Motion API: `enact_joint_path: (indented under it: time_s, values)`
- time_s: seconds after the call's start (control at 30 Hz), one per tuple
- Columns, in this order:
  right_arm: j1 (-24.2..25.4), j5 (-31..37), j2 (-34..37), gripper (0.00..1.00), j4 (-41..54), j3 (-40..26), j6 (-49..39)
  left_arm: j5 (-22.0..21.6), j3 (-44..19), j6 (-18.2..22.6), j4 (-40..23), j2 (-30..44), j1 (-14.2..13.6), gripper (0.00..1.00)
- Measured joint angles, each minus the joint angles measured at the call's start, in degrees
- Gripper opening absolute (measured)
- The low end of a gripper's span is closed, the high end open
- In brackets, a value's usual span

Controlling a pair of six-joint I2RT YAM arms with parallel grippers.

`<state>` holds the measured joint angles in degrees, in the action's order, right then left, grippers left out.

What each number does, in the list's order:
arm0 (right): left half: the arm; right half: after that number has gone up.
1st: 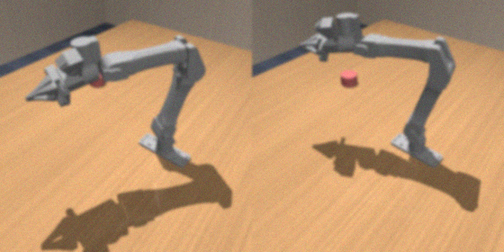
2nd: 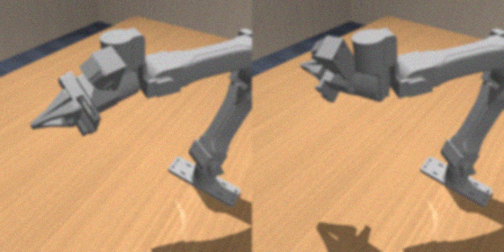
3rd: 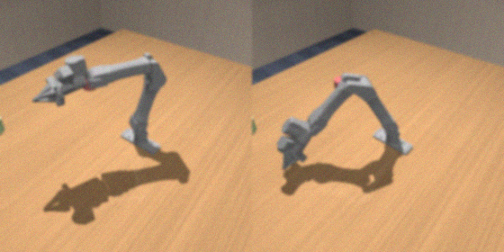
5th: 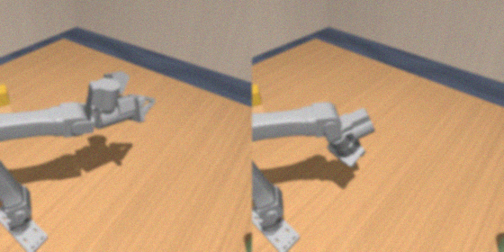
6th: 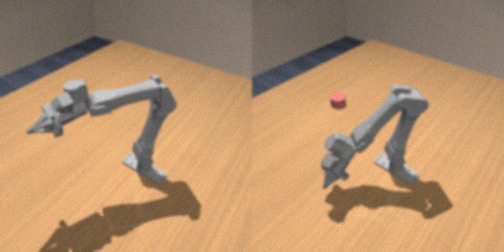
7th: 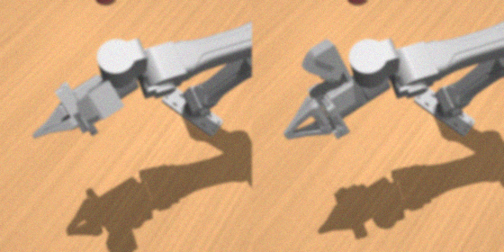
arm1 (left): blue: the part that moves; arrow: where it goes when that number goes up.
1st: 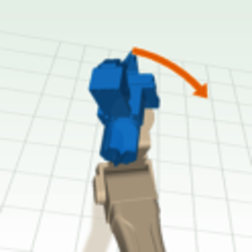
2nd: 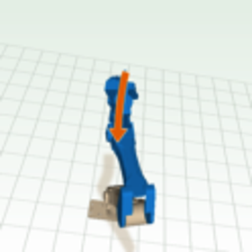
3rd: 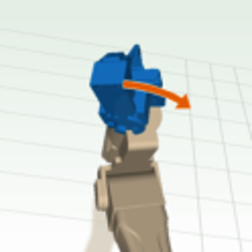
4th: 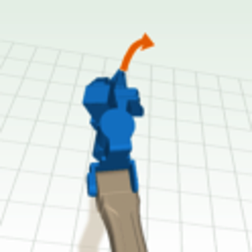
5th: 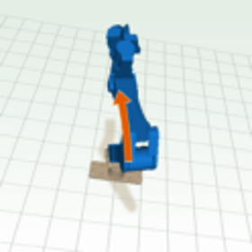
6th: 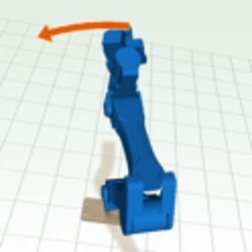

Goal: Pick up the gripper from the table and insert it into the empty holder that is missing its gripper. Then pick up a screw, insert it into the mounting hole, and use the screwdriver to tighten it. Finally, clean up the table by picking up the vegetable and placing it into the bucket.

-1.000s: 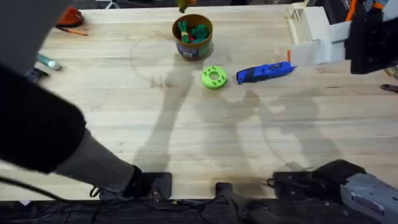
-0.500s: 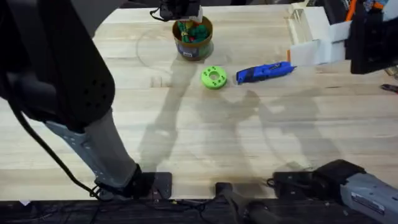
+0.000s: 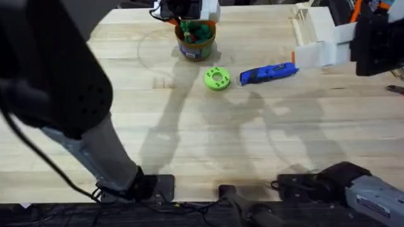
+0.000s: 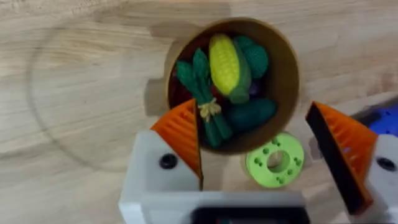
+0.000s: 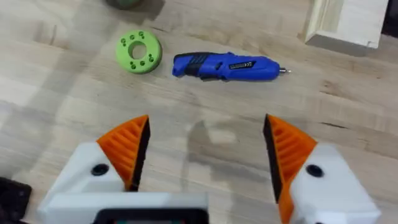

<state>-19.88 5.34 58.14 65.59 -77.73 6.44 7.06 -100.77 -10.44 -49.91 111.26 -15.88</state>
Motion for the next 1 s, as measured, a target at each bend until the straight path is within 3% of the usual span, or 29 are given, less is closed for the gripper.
enact_joint_path:
  time_s: [0.17, 0.27, 0.4, 0.5, 0.67, 0.83, 1.0]
  values:
    - [0.0, 0.0, -0.06, 0.971, 0.1, 0.0, 0.0, -1.22, 0.0, 0.68, -6.55, -6.81, -0.13, 0.986]
    - [0.0, 0.0, -0.84, 0.971, 0.43, 0.02, 0.0, -4.09, 0.0, 0.96, -11.51, -11.85, -1.04, 0.987]
    - [0.0, 0.0, -3.51, 0.97, 1.38, 0.07, 0.0, -9.21, 0.0, 0.96, -17.63, -17.66, -4.99, 0.985]
    - [0.0, 0.0, -5.89, 0.971, 3.09, 0.07, 0.0, -12.21, 1.04, 0.48, -18.82, -21.31, -8.98, 0.987]
    - [0.0, 0.0, -9.85, 0.971, 6.03, 0.11, 0.0, -14.64, 9.71, -0.8, -17.96, -29.63, -13.13, 0.987]
    - [0.0, 0.0, -14.74, 0.971, 7.2, 1.19, 0.02, -15.78, 22.33, -2.09, -15.66, -39.91, -13.33, 0.987]
    - [0.0, 0.0, -20.63, 0.971, 7.1, 6.54, 0.84, -16.22, 35.16, -2.59, -11.24, -52.27, -13.33, 0.987]
